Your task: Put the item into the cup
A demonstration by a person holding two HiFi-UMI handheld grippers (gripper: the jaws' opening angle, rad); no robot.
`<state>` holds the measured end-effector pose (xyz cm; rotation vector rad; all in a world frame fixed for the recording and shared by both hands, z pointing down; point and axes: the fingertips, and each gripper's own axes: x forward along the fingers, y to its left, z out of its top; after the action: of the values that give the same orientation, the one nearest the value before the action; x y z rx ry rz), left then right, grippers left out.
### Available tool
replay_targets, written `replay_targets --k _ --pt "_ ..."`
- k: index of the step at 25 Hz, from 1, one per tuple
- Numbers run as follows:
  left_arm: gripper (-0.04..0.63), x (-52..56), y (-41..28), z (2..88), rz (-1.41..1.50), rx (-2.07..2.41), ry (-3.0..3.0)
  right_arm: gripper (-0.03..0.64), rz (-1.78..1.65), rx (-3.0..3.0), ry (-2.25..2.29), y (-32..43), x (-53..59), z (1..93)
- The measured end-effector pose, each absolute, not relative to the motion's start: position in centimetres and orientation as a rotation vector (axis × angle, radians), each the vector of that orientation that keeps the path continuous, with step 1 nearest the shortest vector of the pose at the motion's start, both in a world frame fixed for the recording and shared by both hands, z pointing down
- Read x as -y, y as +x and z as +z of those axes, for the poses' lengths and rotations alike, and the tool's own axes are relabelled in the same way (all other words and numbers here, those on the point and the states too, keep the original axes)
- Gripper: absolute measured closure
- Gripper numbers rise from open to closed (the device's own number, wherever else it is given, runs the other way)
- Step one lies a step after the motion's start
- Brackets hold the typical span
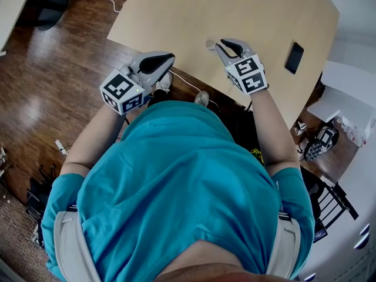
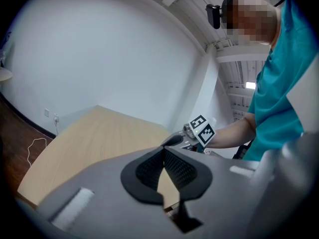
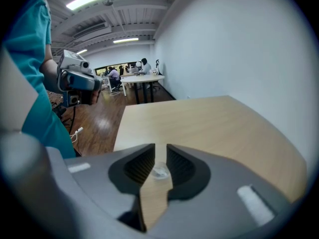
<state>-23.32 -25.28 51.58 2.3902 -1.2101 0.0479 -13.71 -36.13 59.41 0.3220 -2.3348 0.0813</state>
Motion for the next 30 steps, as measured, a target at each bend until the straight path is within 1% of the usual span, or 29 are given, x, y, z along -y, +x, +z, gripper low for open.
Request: replay_targets --k 5,10,22,26,30 --pt "0.591 25.5 -23.5 50.5 0.025 1.193 2.414 0.543 0.108 2.389 0.351 -13.5 35.6 57.5" --pt "0.591 25.6 -24.1 48.7 0.024 1.126 2.472 0.543 0.184 2.499 0.401 -12.8 34.2 53.6" --pt "0.591 24.4 -25.7 45.6 0.003 0.887 2.628 0.558 0.259 2.590 0.747 -9.4 28.7 47.0" --pt "0.591 23.2 -24.4 44.5 -0.016 0.865 2.649 0.558 0.234 2.594 0.833 -6.6 26.5 45.1" --pt "0.591 20.2 -20.8 43.1 0.002 0.858 2.693 0.561 0.238 2.646 0.909 -2.0 23.1 42.9"
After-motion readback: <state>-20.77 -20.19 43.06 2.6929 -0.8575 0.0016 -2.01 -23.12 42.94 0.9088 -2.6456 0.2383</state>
